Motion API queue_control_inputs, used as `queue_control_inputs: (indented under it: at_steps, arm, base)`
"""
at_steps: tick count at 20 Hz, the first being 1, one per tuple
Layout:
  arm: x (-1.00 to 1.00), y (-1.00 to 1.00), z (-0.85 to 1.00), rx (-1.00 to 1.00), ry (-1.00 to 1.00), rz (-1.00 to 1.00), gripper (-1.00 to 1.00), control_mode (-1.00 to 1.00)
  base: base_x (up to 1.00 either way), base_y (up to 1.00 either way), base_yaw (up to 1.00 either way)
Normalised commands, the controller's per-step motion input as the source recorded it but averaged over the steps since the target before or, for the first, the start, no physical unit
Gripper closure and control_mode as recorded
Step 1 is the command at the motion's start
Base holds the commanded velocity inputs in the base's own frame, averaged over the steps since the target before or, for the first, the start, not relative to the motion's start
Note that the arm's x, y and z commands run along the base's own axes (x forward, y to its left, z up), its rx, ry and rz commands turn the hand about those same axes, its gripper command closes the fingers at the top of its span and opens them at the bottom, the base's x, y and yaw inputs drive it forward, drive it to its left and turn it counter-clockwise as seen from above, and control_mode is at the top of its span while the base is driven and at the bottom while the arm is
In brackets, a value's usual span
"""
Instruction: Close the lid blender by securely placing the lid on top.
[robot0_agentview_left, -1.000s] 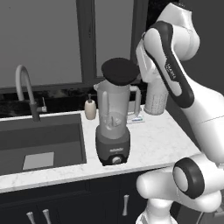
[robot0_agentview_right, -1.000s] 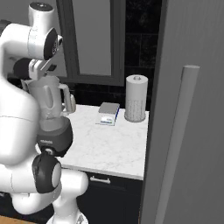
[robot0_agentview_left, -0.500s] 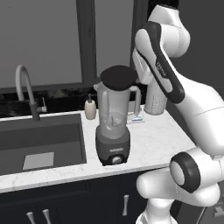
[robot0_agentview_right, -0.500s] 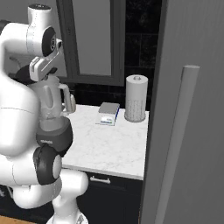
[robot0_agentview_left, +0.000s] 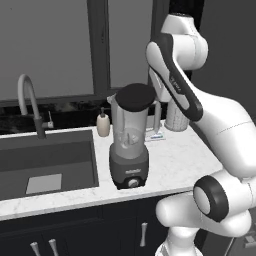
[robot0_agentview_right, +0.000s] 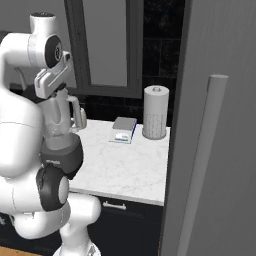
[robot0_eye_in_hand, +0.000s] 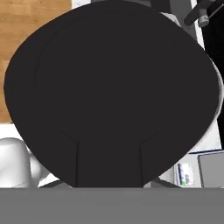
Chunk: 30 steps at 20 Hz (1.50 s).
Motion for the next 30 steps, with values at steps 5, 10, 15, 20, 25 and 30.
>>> queue_control_inputs:
  at_steps: [5, 10, 15, 20, 25, 30]
  arm:
    - [0.02, -0.08, 0.11, 0.08, -0.02, -0.01, 1.0, -1.0]
    - [0.26, 0.0, 0.26, 0.14, 0.0, -0.07, 1.0, -1.0]
    - [0.31, 0.0, 0.0, 0.0, 0.0, -0.01, 1.0, -1.0]
    - [0.19, 0.0, -0.07, 0.0, 0.0, 0.0, 1.0, -1.0]
    - [0.09, 0.03, -0.18, 0.0, 0.0, 0.0, 1.0, -1.0]
    - [0.0, 0.05, -0.21, 0.0, 0.0, 0.0, 1.0, -1.0]
  base:
    - [0.0, 0.0, 0.0]
    - [0.0, 0.0, 0.0]
    - [0.0, 0.0, 0.0]
    - [0.0, 0.0, 0.0]
    - [0.0, 0.0, 0.0]
    - [0.0, 0.0, 0.0]
